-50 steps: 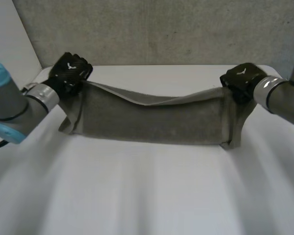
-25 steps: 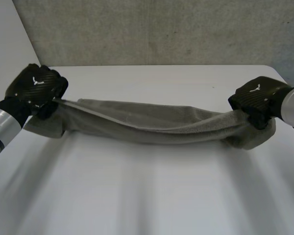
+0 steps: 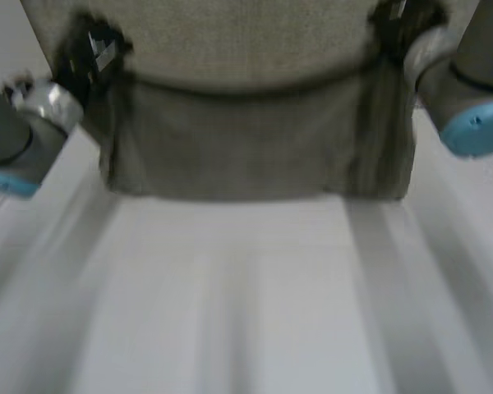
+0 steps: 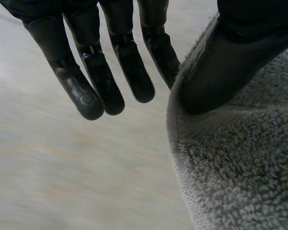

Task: Fold the towel.

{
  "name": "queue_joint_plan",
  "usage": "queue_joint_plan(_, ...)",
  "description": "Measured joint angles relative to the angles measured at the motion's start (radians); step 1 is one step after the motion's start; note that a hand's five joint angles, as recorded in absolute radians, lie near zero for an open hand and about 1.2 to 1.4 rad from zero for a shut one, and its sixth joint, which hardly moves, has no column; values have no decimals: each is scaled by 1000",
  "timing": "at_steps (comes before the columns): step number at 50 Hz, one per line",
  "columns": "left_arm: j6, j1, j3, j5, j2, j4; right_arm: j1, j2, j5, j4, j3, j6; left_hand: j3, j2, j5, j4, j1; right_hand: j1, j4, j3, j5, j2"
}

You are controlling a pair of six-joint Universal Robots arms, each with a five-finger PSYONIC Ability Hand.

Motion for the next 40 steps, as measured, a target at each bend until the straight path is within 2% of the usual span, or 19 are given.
queue_joint_plan(2,-49,-23,105,-67,-5,109,7,20,32,-105,-145,18,0,0,0,0,0,0,0,0,0,0)
queue_joint_plan(7,-194,-43,234,-169,15,299,13,13,57,-223,-291,86,0,0,0,0,0,0,0,0,0,0)
queue_joint_plan(10,-274,-47,270,-201,28,338,13,-7,10,-212,-284,127,0,0,0,0,0,0,0,1,0,0)
queue_joint_plan(14,-299,-46,253,-203,32,309,11,-21,-61,-141,-223,134,0,0,0,0,0,0,0,2,0,0)
queue_joint_plan(19,-304,-27,116,-149,35,249,0,-21,-165,11,-70,93,0,0,0,0,0,0,0,2,0,0)
queue_joint_plan(25,-293,15,-148,-27,39,237,-15,-17,-218,98,146,9,0,0,0,0,0,0,0,2,0,0)
queue_joint_plan(30,-288,50,-355,41,29,249,-24,-16,-234,75,355,-31,0,1,0,0,0,0,0,2,0,8)
queue_joint_plan(40,-285,122,-594,84,25,270,-39,-90,-239,-77,669,-31,0,1,0,0,0,0,0,2,0,9)
